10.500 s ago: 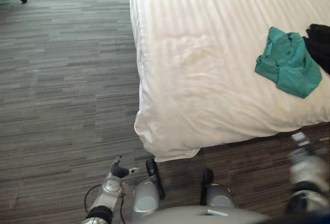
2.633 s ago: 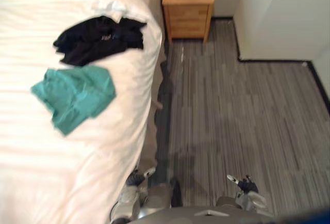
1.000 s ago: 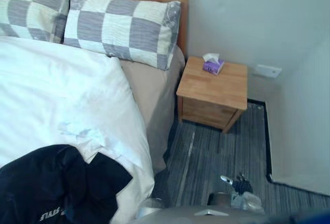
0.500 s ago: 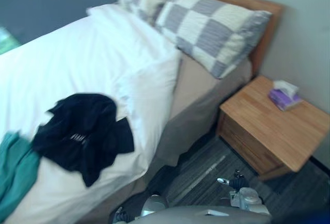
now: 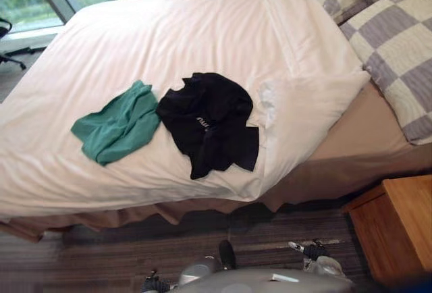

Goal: Tidy the bed and pick cloth on bed and put in laundry

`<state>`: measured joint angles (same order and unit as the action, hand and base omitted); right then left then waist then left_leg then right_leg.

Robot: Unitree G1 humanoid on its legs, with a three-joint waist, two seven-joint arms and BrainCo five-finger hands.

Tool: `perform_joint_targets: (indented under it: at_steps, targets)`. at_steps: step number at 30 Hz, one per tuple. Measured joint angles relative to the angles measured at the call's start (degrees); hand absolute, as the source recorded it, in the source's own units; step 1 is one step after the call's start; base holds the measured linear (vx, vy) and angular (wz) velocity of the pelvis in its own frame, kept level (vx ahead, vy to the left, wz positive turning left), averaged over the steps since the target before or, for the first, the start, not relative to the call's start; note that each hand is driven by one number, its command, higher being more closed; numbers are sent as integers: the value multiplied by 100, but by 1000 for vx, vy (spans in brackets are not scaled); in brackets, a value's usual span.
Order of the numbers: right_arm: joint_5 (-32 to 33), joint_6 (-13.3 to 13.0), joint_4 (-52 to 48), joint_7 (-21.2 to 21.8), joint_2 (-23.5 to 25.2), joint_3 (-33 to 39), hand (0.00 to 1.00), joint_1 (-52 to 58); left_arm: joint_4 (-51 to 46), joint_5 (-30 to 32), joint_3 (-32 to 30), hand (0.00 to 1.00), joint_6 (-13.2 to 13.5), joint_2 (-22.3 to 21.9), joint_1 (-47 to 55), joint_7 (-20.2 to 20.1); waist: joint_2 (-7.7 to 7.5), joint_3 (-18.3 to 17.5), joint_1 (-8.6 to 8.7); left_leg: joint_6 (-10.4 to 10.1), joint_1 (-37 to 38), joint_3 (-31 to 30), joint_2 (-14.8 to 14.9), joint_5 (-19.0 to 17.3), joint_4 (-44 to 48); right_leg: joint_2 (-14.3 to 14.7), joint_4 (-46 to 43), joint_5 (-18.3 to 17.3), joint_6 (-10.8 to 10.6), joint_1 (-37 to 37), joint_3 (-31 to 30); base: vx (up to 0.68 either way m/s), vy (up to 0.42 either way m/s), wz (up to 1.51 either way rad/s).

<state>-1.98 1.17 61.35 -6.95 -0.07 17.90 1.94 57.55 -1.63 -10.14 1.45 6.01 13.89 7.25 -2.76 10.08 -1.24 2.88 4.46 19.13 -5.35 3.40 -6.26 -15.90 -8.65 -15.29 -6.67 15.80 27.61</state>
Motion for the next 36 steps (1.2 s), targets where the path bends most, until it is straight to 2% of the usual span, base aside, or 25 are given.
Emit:
perform_joint_targets:
  at_steps: [1, 2, 4, 5, 6, 7, 8, 9, 12, 13, 14, 15, 16, 17, 18, 19, 21, 22, 23, 26, 31, 34, 36]
  targets:
    - [25, 2, 2, -1, 7, 32, 0, -1, 0, 2, -5, 0, 1, 7, 9, 1, -19, 9, -4, 27, 21, -10, -32, -52, 0, -44, -44, -63, 9, 14, 28, 15, 9, 23]
    - [118, 11, 22, 0, 46, 186, 0, 30, 25, 13, -20, 0, -18, 34, 72, 25, -133, 3, 1, 40, 103, 24, -202, -230, 6, -268, -254, -202, -151, 42, 88, 72, 24, 15]
    - [206, 12, 42, 1, 40, 249, 0, 125, 73, 15, -4, 0, -25, 81, 81, 31, -222, 1, 35, 27, 160, 62, -223, -348, 4, -388, -616, -213, -332, -31, 27, 148, -10, 8]
    - [324, 14, 35, 3, 4, 260, 0, 81, 152, 19, -8, 0, -59, 44, 33, 35, -166, 27, 51, 70, 137, -34, -165, -312, 4, -397, -1122, -141, -273, -266, -219, 167, 1, 11]
    - [459, 1, -40, 1, -21, 269, 0, 4, 237, 22, -5, 0, -83, 65, -31, 65, -26, 77, 139, 67, 215, -174, 127, -275, 9, -175, -2046, 316, 91, -783, -847, 124, 38, 14]
    - [490, -1, -52, 0, -55, 272, 0, 16, 232, 29, -11, 0, -83, 74, -92, 66, 70, 128, 149, 56, 247, -204, 242, -281, 7, -85, -2165, 196, 140, -898, -1049, 182, 10, 28]
    - [514, -13, -93, 0, -13, 232, 0, 25, 224, 60, -19, 0, -76, 158, -180, 59, 10, 131, 170, 10, 275, -289, 409, -320, 7, 93, -2018, -107, 116, -1034, -1291, 143, -22, 31]
    - [517, -37, -93, -5, 31, 198, 0, 20, 227, 67, -22, 0, -75, 182, -280, 66, -56, 124, 168, -74, 289, -376, 505, -316, 10, 194, -1837, -178, 81, -1203, -1457, 187, -58, 34]
    - [567, -53, -105, -8, 27, 143, 0, 20, 222, 108, -24, 0, -51, 155, -520, 40, -77, 127, 179, -204, 386, -441, 605, -362, 39, 320, -1353, -122, -34, -1400, -1835, 183, -72, 26]
    - [600, -70, -107, -9, 8, 85, 0, 12, 222, 125, -20, 0, -37, 147, -563, 26, -81, 125, 177, -251, 470, -431, 607, -374, 40, 385, -958, 37, -75, -1448, -2047, 167, -146, 7]
    - [634, -76, -102, -13, 8, 19, 0, 13, 219, 131, -23, 0, -18, 155, -571, 26, -109, 106, 184, -323, 552, -425, 575, -421, 40, 387, -587, 419, -66, -1462, -2071, 197, -189, 3]
    - [633, -76, -90, -13, 11, -22, 0, 17, 219, 131, -27, 0, -7, 166, -566, 26, -145, 83, 184, -350, 564, -425, 543, -438, 40, 384, -459, 627, -50, -1492, -2071, 178, -240, 1]
    - [641, -72, -46, -10, -3, -34, 0, 12, 228, 181, -82, 0, -7, 127, -596, 33, -132, 23, 194, -414, 576, -421, 542, -473, 33, 394, -295, 708, -75, -1504, -2070, 170, -200, -7]
    - [639, -77, -30, -12, -64, -40, 0, 8, 217, 279, -119, 0, 20, -11, -613, 29, 26, -93, 196, -526, 544, -400, 700, -475, 34, 570, -83, 788, -5, -1469, -2065, 187, -191, -9]
    - [641, -77, -30, -10, -77, -41, 0, 0, 220, 289, -124, 0, 22, -29, -630, 29, 90, -92, 195, -541, 540, -396, 746, -485, 33, 618, -3, 807, 18, -1436, -2058, 207, -210, -15]
    - [644, -97, -33, -9, -111, -40, 0, -34, 224, 302, -128, 0, 22, -134, -657, 28, 278, -50, 235, -625, 546, -386, 938, -499, 28, 823, 232, 869, 102, -1328, -2014, 159, -185, -8]
    - [765, -98, -25, -10, -129, -27, 0, -38, 225, 301, -120, 0, 24, -183, -669, 26, 377, -96, 296, -770, 582, -376, 1063, -494, 30, 972, 305, 876, 113, -1257, -1976, 137, -175, -4]
    - [800, -98, -13, -10, -129, -24, 0, -38, 224, 301, -117, 0, 25, -184, -676, 24, 378, -96, 317, -794, 604, -372, 1092, -489, 30, 1003, 325, 877, 115, -1220, -1963, 124, -157, -4]
    - [933, -119, 64, -6, -126, 66, 0, -21, 225, 301, -118, 0, 27, -182, -698, 24, 376, -104, 360, -879, 714, -274, 1220, -513, 32, 1140, 431, 887, 131, -1080, -1963, 100, -133, -9]
    - [1234, -154, 174, -15, -105, 681, 0, 35, 224, 291, -136, 0, 31, -173, -814, 24, 369, -128, 368, -960, 765, -53, 1332, -567, 38, 1278, 637, 956, 240, -996, -2048, 52, -92, -19]
    - [1845, -126, 241, -128, -139, 1904, 0, 355, 220, 264, -403, 0, 25, -243, -937, 12, 244, -108, 478, -982, 797, 137, 1340, -584, 40, 1264, 799, 995, 289, -933, -2126, -6, -16, -13]
    - [2009, -67, -316, -267, -383, 2484, 0, 591, 152, 225, -759, 0, 16, -219, -956, 3, 248, -117, 539, -987, 838, 317, 1330, -608, 38, 1261, 792, 997, 286, -941, -2220, -50, -1, -22]
    - [2102, -71, -1210, -427, -791, 2806, 0, 770, -68, 225, -949, 0, 37, -201, -931, -55, 337, -170, 575, -962, 739, 386, 1335, -649, 33, 1260, 754, 996, 286, -1070, -2224, -80, -11, -3]
